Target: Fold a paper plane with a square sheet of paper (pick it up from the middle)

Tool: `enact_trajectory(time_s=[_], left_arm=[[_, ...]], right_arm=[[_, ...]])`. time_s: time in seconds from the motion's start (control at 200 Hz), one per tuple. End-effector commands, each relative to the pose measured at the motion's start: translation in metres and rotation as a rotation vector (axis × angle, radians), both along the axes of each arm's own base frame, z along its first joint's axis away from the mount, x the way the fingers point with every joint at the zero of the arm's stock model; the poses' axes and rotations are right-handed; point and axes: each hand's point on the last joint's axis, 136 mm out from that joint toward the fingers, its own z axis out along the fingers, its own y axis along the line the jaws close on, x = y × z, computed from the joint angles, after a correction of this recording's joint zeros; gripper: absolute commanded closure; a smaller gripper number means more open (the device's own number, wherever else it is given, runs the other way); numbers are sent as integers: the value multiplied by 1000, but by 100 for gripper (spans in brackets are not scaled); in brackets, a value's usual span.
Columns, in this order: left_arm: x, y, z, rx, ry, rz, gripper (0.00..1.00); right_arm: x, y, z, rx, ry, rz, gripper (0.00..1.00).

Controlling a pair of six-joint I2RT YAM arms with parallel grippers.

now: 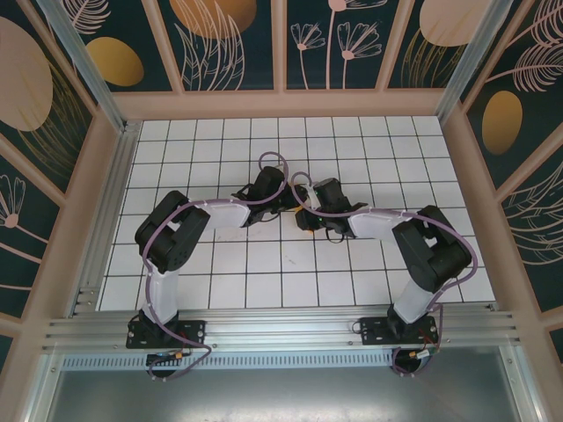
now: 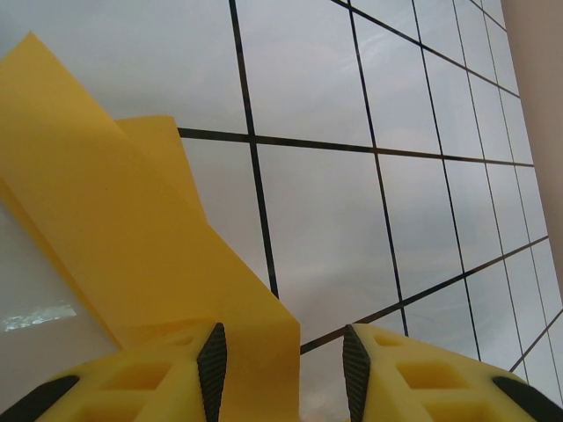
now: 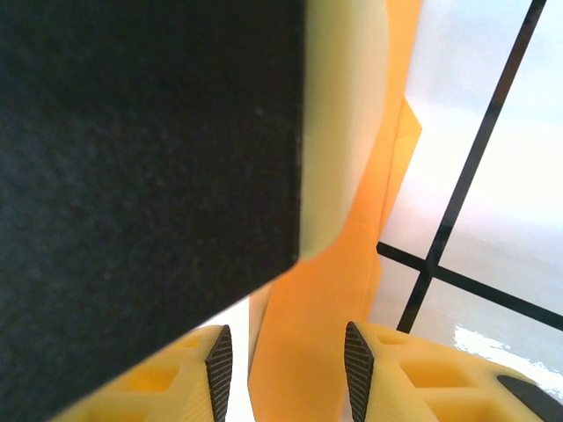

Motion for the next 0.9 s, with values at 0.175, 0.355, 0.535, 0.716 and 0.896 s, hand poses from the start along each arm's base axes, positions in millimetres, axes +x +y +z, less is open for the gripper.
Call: enact_trajectory(time_s=[0.175,0.355,0.535,0.716,0.896], left_arm=[[6,0,-1,14,1,5,57],[6,0,0,17,0,5,57],[6,0,1,15,-1,0,57],[6,0,3,17,-6,0,57],[6,1,12,11,-21,3,57]], right_arm=[[-7,3,-10,-35,-5,38,54],[-9,0,-18,-68,-2,37,58],[-6,4,-12,-38,-13,29,72],[-8,5,-10,-17,-4,24,89],[-10,7,-2,37,8,20,100]])
